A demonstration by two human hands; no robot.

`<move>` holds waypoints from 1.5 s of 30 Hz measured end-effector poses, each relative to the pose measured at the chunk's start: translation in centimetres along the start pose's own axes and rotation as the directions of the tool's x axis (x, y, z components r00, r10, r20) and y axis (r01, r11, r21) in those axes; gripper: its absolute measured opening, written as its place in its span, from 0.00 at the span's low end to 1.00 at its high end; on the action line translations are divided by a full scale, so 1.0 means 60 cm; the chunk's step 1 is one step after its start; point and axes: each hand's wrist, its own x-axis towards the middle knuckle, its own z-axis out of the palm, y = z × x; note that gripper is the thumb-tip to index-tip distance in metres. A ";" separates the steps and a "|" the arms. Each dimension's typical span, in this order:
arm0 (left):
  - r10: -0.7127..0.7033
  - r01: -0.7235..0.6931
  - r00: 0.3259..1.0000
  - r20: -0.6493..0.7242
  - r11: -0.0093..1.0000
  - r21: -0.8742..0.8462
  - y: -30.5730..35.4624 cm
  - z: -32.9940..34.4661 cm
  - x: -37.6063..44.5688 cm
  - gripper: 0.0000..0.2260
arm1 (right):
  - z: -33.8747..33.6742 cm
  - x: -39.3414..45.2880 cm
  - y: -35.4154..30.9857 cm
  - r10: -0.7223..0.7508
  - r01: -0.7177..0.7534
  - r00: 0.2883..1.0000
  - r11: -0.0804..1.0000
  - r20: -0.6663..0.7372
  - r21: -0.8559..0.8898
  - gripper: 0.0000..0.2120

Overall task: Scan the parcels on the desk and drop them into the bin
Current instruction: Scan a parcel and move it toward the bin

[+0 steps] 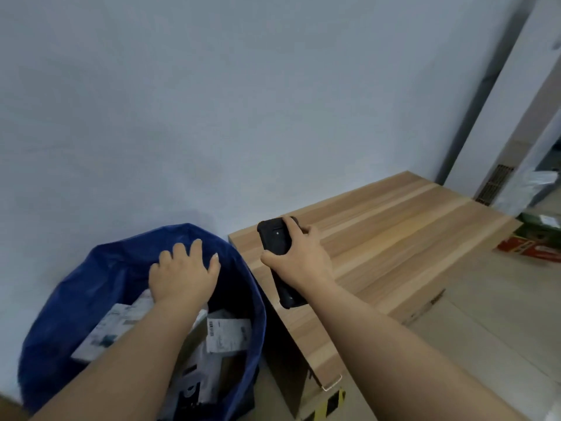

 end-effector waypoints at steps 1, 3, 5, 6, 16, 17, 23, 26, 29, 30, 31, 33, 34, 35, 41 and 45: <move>0.002 -0.002 1.000 -0.005 1.000 -0.001 0.024 -0.008 -0.007 0.28 | -0.021 0.000 0.012 -0.016 0.016 1.000 1.000 0.002 -0.005 0.40; 0.029 -0.030 0.999 -0.014 0.999 -0.014 0.081 -0.022 -0.019 0.27 | -0.067 0.001 0.040 -0.033 0.033 0.999 0.999 0.000 -0.012 0.40; 0.083 -0.084 0.996 -0.029 0.996 -0.029 0.143 -0.033 -0.024 0.26 | -0.115 0.006 0.072 -0.039 0.039 0.999 0.999 -0.030 -0.011 0.40; 0.110 -0.112 0.993 -0.035 0.993 -0.040 0.176 -0.037 -0.022 0.26 | -0.140 0.011 0.089 -0.035 0.035 0.998 0.999 -0.050 -0.013 0.40; 0.433 -0.444 0.894 -0.113 0.891 -0.093 0.587 -0.073 0.048 0.26 | -0.426 0.080 0.313 0.144 -0.138 0.927 0.990 -0.346 0.043 0.39; 0.473 -0.484 0.873 -0.121 0.870 -0.089 0.635 -0.074 0.058 0.26 | -0.459 0.089 0.340 0.169 -0.167 0.910 0.985 -0.379 0.039 0.39; 0.660 -0.680 0.732 -0.170 0.721 -0.133 0.943 -0.098 0.112 0.26 | -0.660 0.145 0.513 0.330 -0.367 0.740 0.928 -0.587 0.059 0.40; 0.748 -0.774 0.633 -0.200 0.615 -0.150 1.083 -0.108 0.119 0.26 | -0.741 0.156 0.587 0.403 -0.452 0.638 0.886 -0.657 0.105 0.40; 0.817 -0.842 0.539 -0.204 0.519 -0.148 1.207 -0.115 0.112 0.25 | -0.810 0.158 0.655 0.483 -0.527 0.519 0.830 -0.705 0.181 0.40; 0.837 -0.860 0.510 -0.198 0.492 -0.137 1.242 -0.113 0.106 0.25 | -0.827 0.157 0.676 0.504 -0.553 0.489 0.810 -0.712 0.194 0.39; 0.854 -0.877 0.481 -0.200 0.463 -0.130 1.275 -0.110 0.100 0.25 | -0.844 0.158 0.697 0.516 -0.573 0.464 0.795 -0.720 0.200 0.39; 0.871 -0.896 0.442 -0.215 0.421 -0.138 1.338 -0.102 0.092 0.26 | -0.875 0.163 0.739 0.529 -0.605 0.424 0.769 -0.734 0.205 0.39; 0.874 -0.899 0.435 -0.214 0.413 -0.143 1.367 -0.100 0.091 0.26 | -0.891 0.168 0.758 0.537 -0.619 0.408 0.757 -0.738 0.209 0.39; 0.876 -0.901 0.432 -0.212 0.410 -0.144 1.395 -0.098 0.091 0.26 | -0.905 0.176 0.777 0.547 -0.631 0.397 0.746 -0.737 0.214 0.39; 0.842 -0.871 0.491 -0.224 0.463 -0.166 1.544 -0.076 0.140 0.25 | -0.993 0.285 0.901 0.541 -0.625 0.452 0.759 -0.709 0.181 0.38; 0.745 -0.779 0.626 -0.228 0.590 -0.211 1.616 -0.068 0.207 0.25 | -1.054 0.400 0.974 0.491 -0.568 0.546 0.812 -0.679 0.130 0.38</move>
